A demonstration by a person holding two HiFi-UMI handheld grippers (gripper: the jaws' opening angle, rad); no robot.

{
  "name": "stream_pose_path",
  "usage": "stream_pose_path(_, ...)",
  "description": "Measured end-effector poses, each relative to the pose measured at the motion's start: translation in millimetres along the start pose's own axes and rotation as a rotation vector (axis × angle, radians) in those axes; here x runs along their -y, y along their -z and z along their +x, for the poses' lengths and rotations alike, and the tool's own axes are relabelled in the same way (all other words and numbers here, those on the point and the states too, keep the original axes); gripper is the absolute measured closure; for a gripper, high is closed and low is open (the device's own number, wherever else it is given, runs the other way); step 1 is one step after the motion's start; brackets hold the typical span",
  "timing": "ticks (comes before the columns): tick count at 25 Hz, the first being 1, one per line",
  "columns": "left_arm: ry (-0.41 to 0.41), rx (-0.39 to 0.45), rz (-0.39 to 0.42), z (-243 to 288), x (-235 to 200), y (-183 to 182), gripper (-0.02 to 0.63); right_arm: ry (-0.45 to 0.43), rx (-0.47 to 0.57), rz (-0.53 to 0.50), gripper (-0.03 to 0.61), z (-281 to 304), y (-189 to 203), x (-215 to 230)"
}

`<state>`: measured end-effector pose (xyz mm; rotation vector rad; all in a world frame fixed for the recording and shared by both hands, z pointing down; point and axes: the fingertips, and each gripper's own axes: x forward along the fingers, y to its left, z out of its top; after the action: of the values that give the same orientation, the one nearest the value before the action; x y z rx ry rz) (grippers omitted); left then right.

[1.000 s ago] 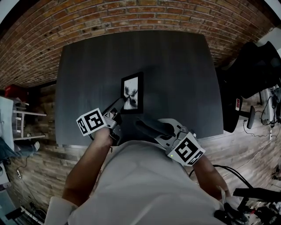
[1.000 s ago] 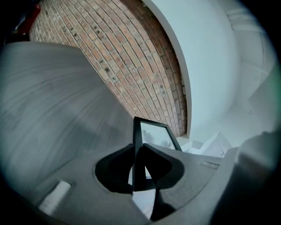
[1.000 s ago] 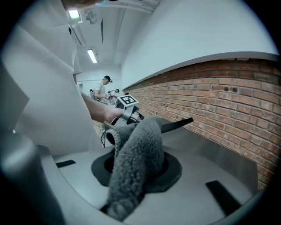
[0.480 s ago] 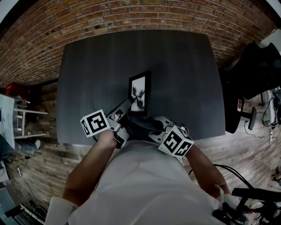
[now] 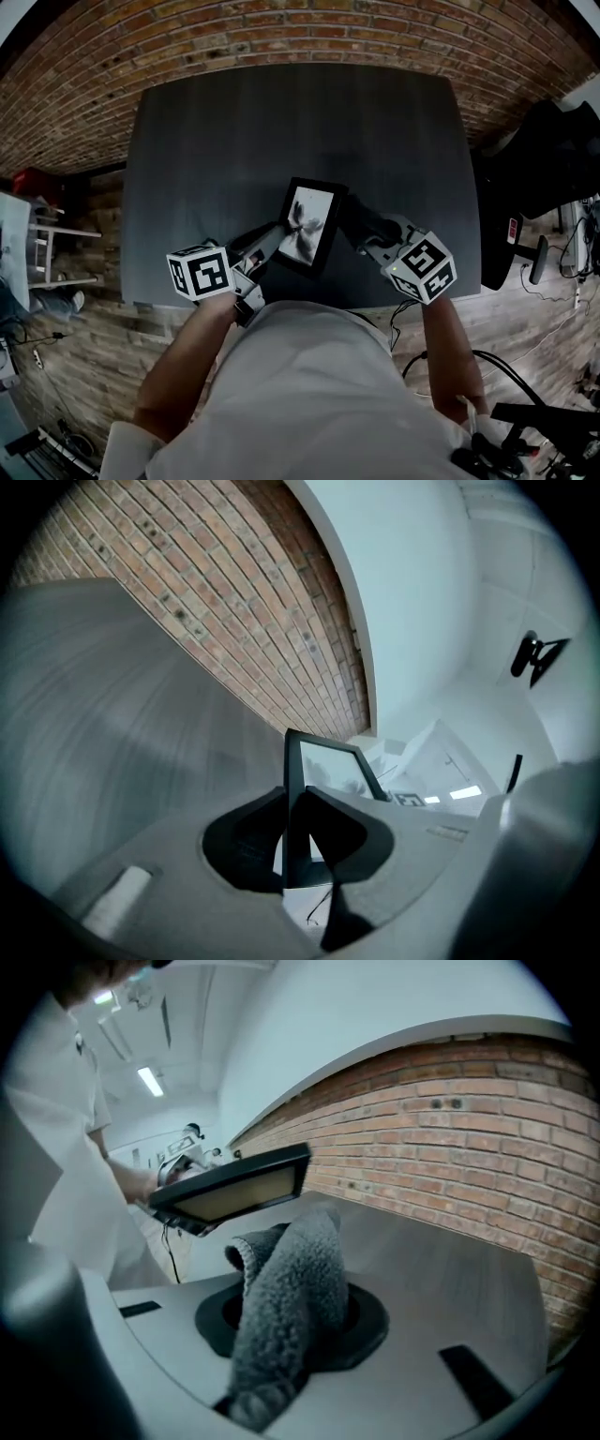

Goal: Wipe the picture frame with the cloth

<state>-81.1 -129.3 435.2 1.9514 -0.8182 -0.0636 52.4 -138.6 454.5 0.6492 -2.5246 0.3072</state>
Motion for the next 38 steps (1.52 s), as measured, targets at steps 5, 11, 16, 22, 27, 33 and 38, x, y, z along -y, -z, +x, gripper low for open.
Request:
stream_pose_path(5,0.106,-0.102,0.023,7.0,19.9,21.5,0.538,-0.054,0.149,0.106,0.499,-19.0,-36.8,37.8)
stream_pose_path(11,0.216,-0.189,0.032,18.8,47.0,42.6,0.537,-0.268,0.154,0.082,0.499,-10.4,-48.9,21.4)
stream_pose_path(16,0.167,-0.182,0.014,20.6,38.1,47.6,0.537,-0.333,0.164,0.096,0.499,-14.1,-46.5,14.6)
stream_pose_path(22,0.09,-0.154,-0.009,18.7,18.5,45.2,0.538,-0.326,0.192,0.095,0.499,-30.9,-45.8,16.2)
stream_pose_path(27,0.028,-0.158,0.0,20.5,2.6,46.1,0.538,-0.267,0.223,0.075,0.499,-52.1,-49.2,25.0)
stream_pose_path(33,0.0,-0.147,-0.008,25.1,-5.3,41.9,0.538,-0.152,0.227,0.019,0.499,-68.8,-53.3,29.5)
stream_pose_path(38,-0.021,-0.137,-0.007,26.2,-8.3,40.9,0.538,-0.111,0.173,-0.025,0.499,-64.8,-41.5,9.8)
